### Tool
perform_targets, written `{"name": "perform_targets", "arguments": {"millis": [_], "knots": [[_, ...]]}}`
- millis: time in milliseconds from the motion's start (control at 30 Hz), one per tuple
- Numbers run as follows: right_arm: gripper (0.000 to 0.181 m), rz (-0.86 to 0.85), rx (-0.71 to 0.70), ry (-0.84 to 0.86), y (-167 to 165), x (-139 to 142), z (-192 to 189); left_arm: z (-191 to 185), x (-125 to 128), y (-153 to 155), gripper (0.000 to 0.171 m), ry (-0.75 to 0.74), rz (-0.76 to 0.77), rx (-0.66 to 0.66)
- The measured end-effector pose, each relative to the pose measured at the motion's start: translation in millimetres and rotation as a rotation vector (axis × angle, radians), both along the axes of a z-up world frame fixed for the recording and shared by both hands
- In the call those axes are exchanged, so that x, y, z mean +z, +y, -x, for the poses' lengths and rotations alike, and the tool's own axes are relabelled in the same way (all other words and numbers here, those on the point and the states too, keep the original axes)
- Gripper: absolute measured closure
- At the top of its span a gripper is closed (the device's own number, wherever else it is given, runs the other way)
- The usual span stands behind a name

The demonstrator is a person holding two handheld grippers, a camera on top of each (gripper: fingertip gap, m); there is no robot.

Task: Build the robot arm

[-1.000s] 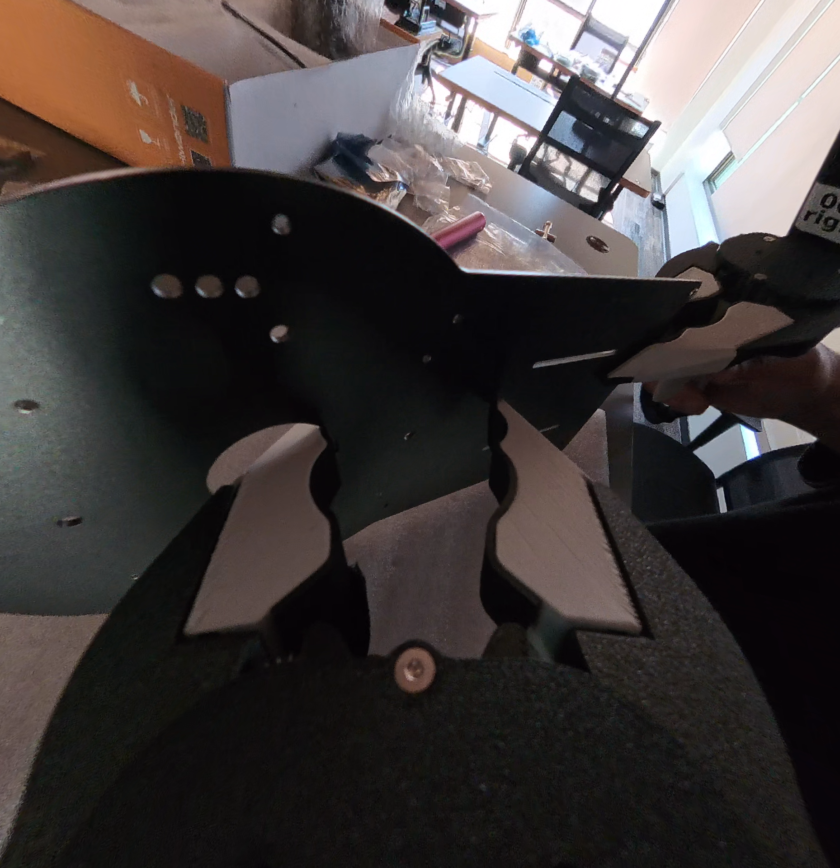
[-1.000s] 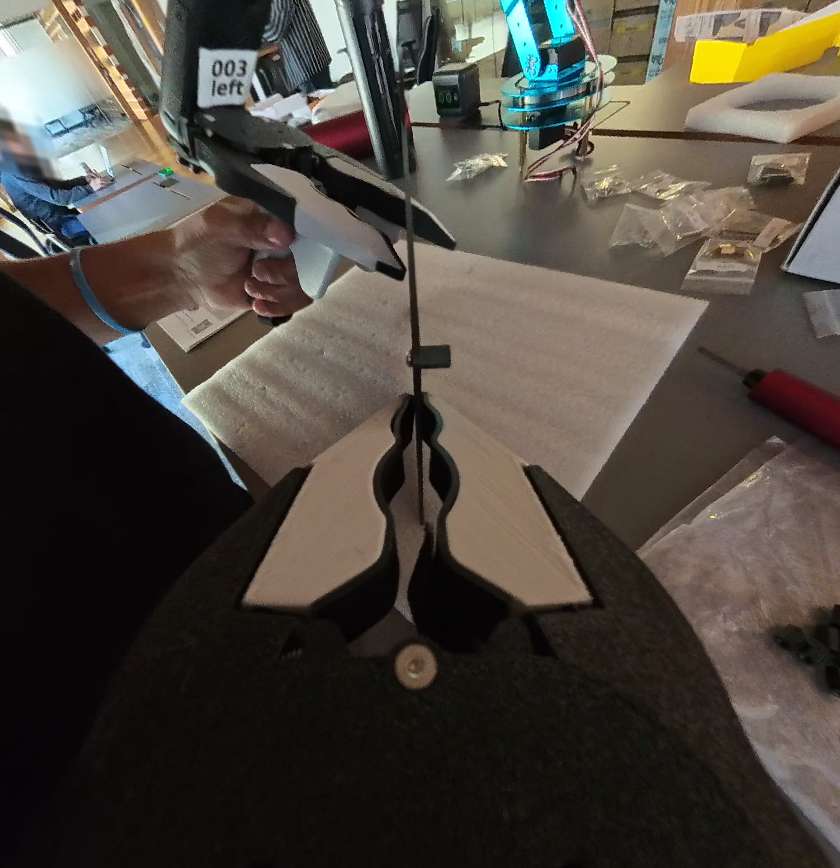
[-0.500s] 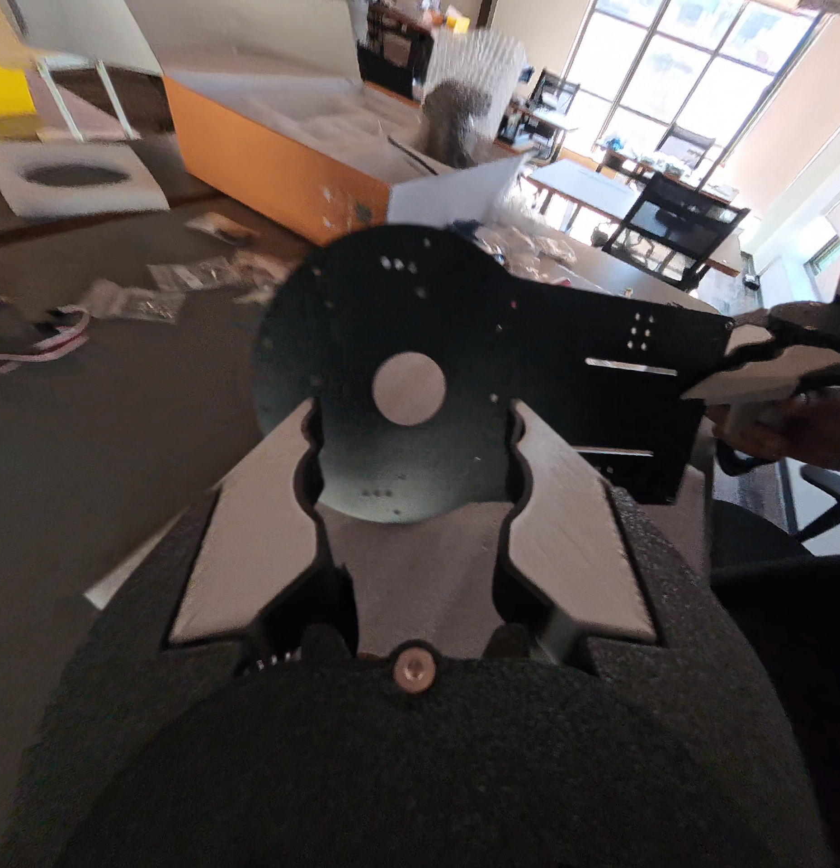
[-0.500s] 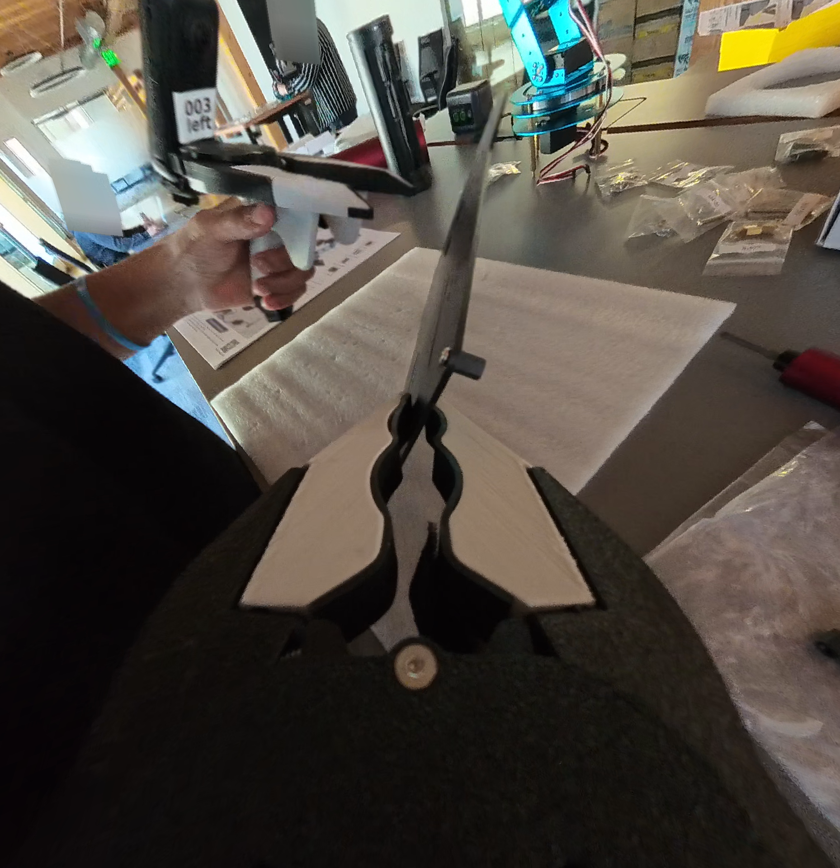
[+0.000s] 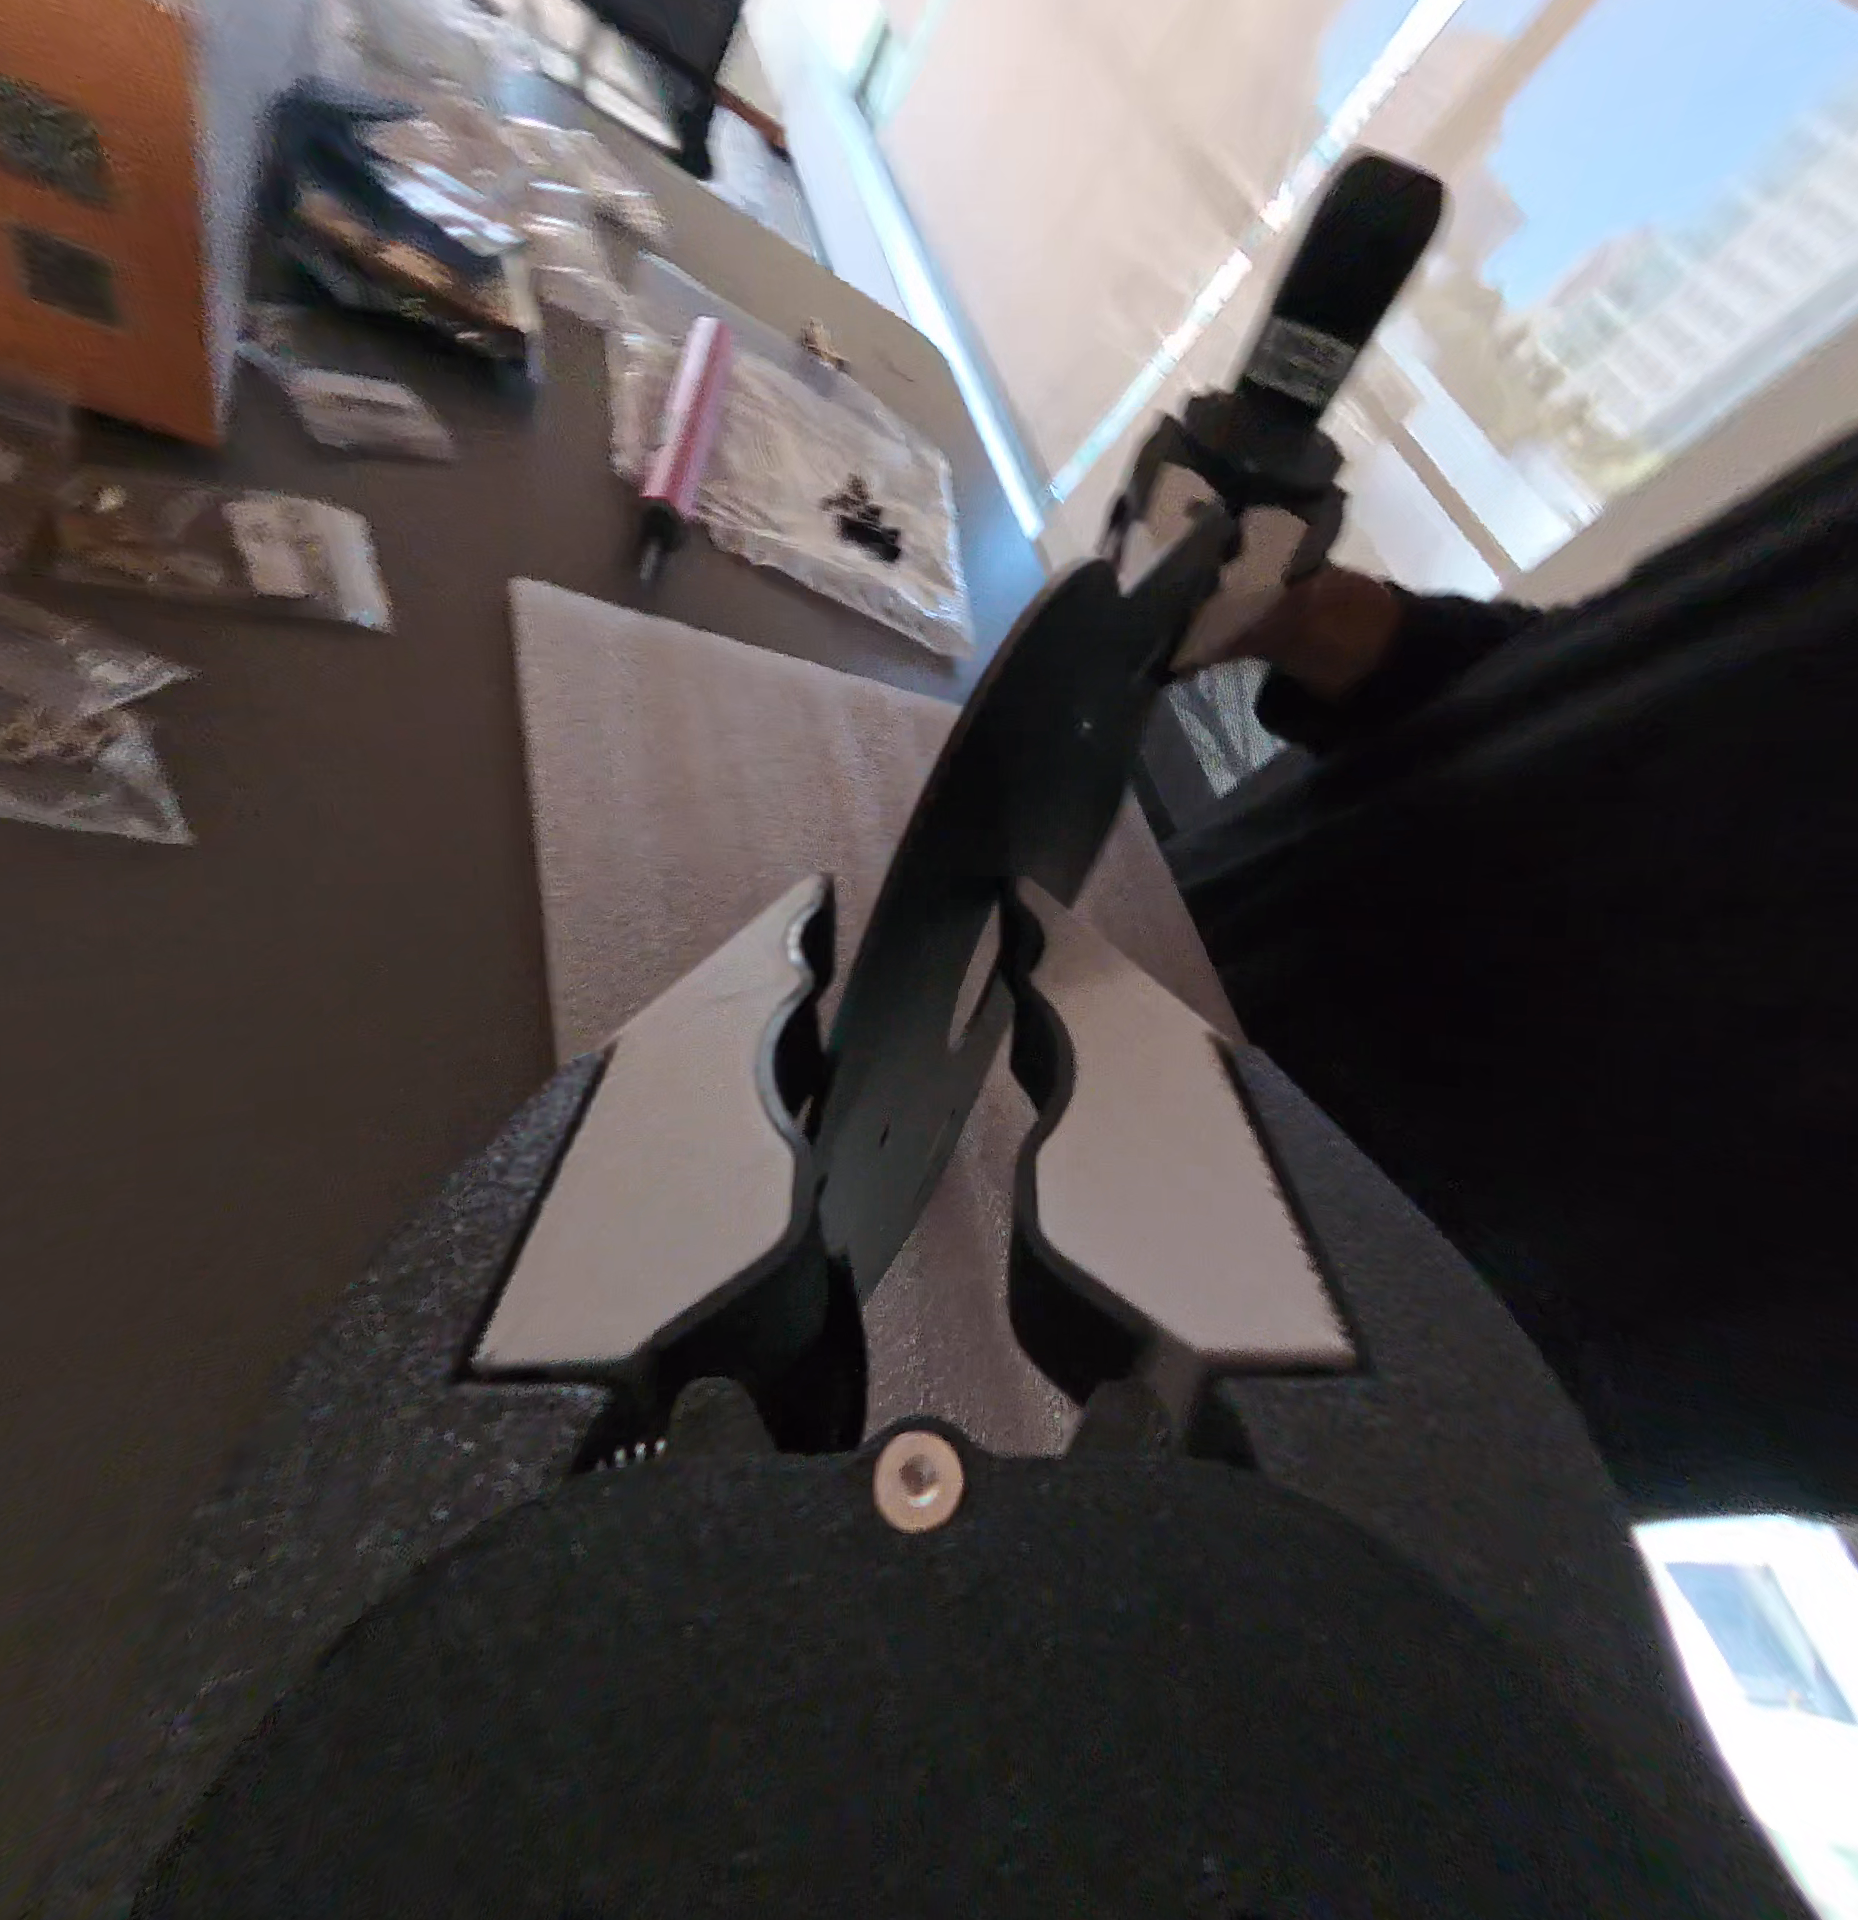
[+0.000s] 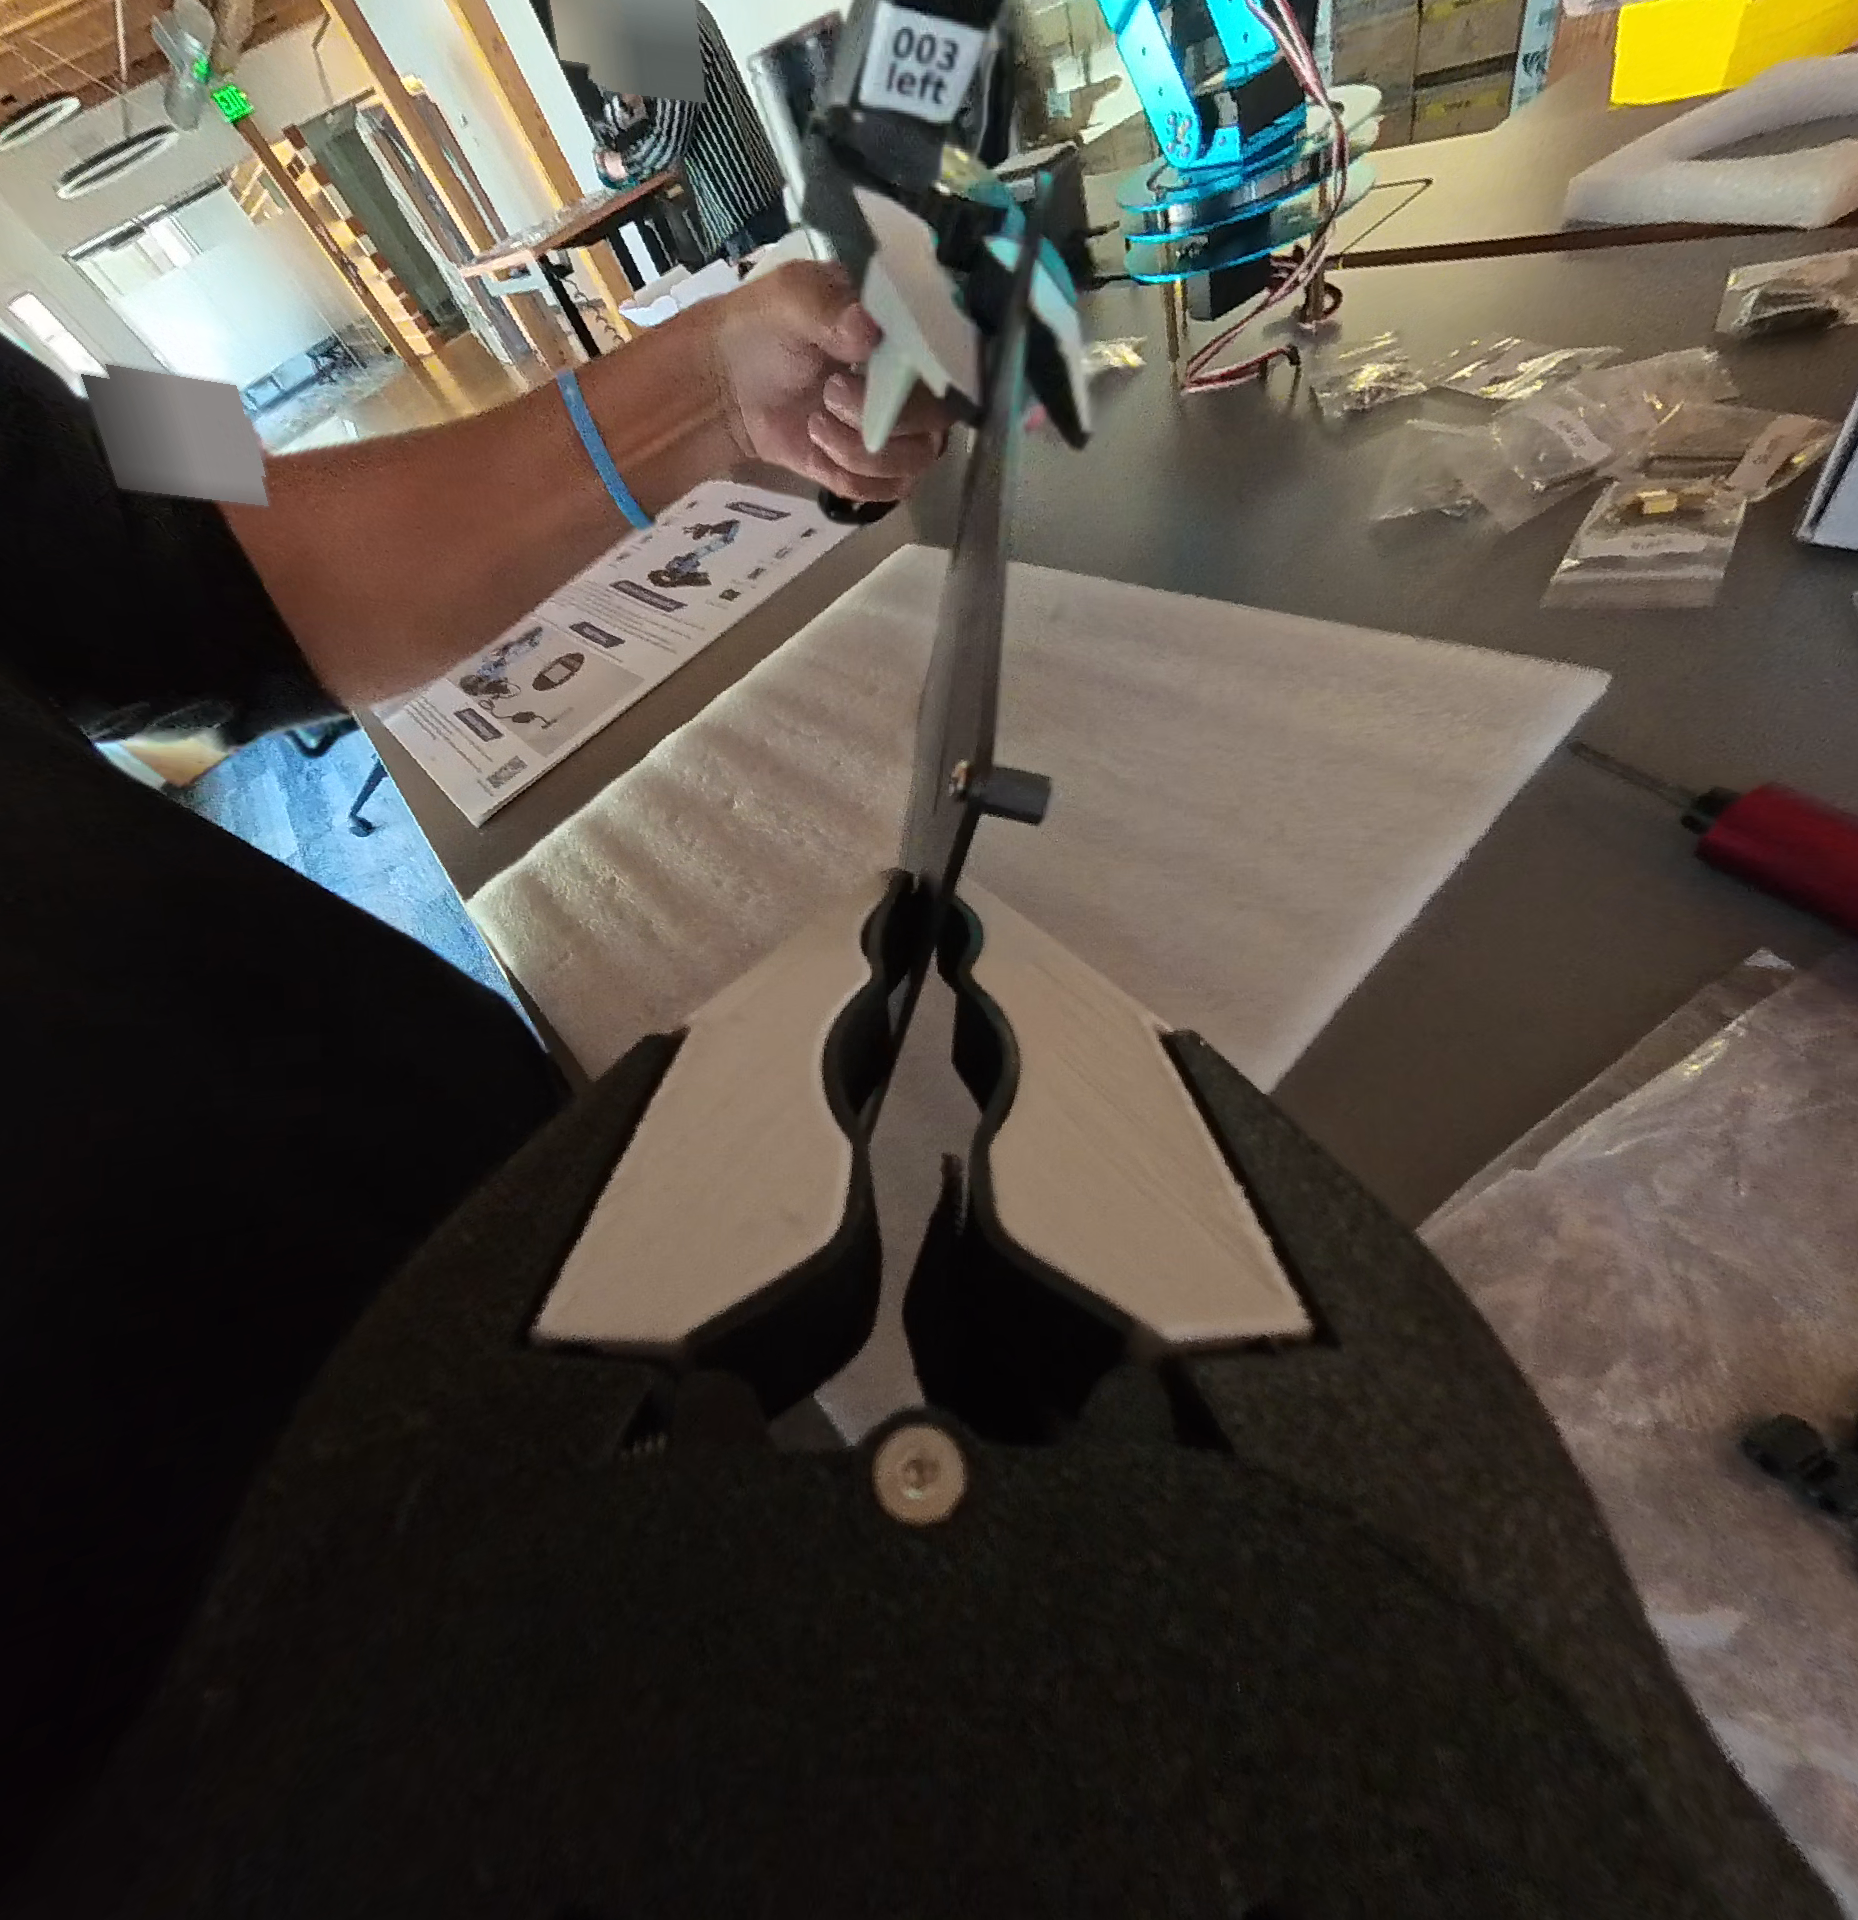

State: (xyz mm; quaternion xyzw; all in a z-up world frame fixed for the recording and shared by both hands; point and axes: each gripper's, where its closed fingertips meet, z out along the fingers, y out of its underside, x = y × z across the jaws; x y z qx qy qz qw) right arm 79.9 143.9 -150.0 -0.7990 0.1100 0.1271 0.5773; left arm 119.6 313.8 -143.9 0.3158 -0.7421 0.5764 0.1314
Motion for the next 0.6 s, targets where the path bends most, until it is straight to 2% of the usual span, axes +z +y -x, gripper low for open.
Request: {"name": "perform_targets", "arguments": {"millis": [67, 133, 233, 300, 367, 433, 467, 533, 600], "knots": [[0.179, 0.032, -0.032, 0.029, -2, -5, -4, 12, 7, -3, 0.158, -0.072, 0.002, -0.091], [0.178, 0.045, -0.054, 0.067, -4, -7, -6, 25, 12, -6, 0.168, -0.079, 0.020, -0.162], [0.175, 0.050, -0.047, 0.068, -12, -5, -7, 39, 12, -9, 0.170, -0.113, 0.036, -0.248], [0.158, 0.086, -0.098, 0.056, -28, 7, -25, 40, 8, -7, 0.170, -0.113, 0.010, -0.266], [0.135, 0.150, -0.143, 0.037, -42, 31, -41, 39, 8, -5, 0.171, -0.109, -0.004, -0.272], [0.134, 0.225, -0.098, -0.086, -32, 54, -41, 41, 12, -6, 0.171, -0.132, -0.026, -0.293], [0.131, 0.282, -0.059, -0.134, -20, 56, -38, 43, 14, -7, 0.171, -0.147, -0.042, -0.304], [0.122, 0.417, 0.061, -0.141, 10, 47, -25, 45, 20, -10, 0.171, -0.172, -0.076, -0.315], [0.129, 0.547, 0.157, -0.129, 24, 28, -18, 48, 24, -12, 0.171, -0.191, -0.106, -0.315]]}}
